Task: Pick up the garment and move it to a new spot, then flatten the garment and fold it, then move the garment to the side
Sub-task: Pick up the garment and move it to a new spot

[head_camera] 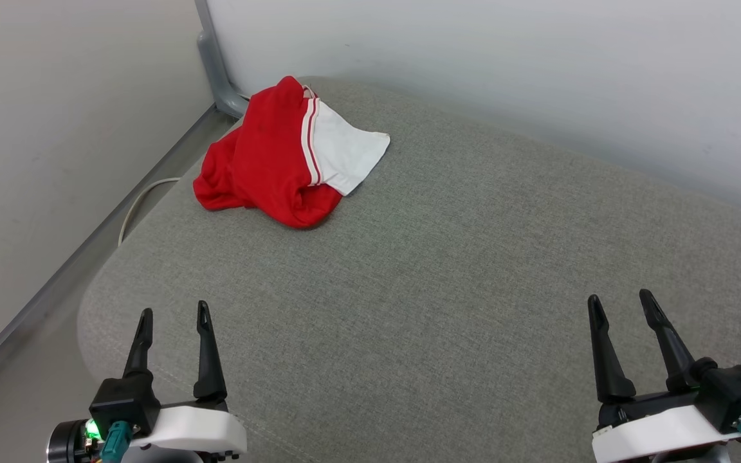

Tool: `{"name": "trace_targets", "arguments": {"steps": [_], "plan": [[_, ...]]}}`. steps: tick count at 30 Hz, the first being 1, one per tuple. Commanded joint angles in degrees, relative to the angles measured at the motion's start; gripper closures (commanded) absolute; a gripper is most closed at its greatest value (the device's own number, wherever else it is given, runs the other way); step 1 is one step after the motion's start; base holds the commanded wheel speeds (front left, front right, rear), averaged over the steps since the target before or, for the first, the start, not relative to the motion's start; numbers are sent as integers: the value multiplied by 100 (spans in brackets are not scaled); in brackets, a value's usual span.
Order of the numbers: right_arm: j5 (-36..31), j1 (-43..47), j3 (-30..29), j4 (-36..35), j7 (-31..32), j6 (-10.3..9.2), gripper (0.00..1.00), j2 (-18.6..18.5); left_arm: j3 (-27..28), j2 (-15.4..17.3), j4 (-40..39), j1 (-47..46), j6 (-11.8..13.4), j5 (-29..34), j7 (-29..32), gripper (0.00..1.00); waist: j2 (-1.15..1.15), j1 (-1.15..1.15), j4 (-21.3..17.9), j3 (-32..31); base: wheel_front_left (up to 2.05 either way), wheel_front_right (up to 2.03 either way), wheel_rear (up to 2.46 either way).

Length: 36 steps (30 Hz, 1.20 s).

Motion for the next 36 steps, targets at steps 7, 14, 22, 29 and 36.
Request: {"name": "trace_targets", "arguments": {"steps": [7, 14, 22, 29, 36], "plan": [[-102, -83, 57, -47, -14, -4, 0, 9, 341, -11, -63, -316, -209, -289, -14, 0, 0, 0, -135, 151, 0, 0, 0], [-528, -377, 81, -225, -14, -4, 0, 9, 1137, 195, 29, -1513, -856, -302, -14, 0, 0, 0, -550, 748, 0, 0, 0], [-979, -859, 108, -654, -13, -4, 0, 7, 1738, 933, 821, -3196, -1317, -813, -14, 0, 0, 0, -1124, 1668, 0, 0, 0], [-1132, -1115, -31, -1024, -14, -4, 0, -138, 1413, 1802, 1673, -4554, -1413, -1519, 624, 0, 0, 0, -1328, 2281, 0, 0, 0], [-1193, -1272, -31, -1359, -14, -5, 0, -244, 665, 2517, 2703, -5508, -1415, -2743, 2275, 0, 0, 0, -1498, 2680, 0, 0, 0]]}}
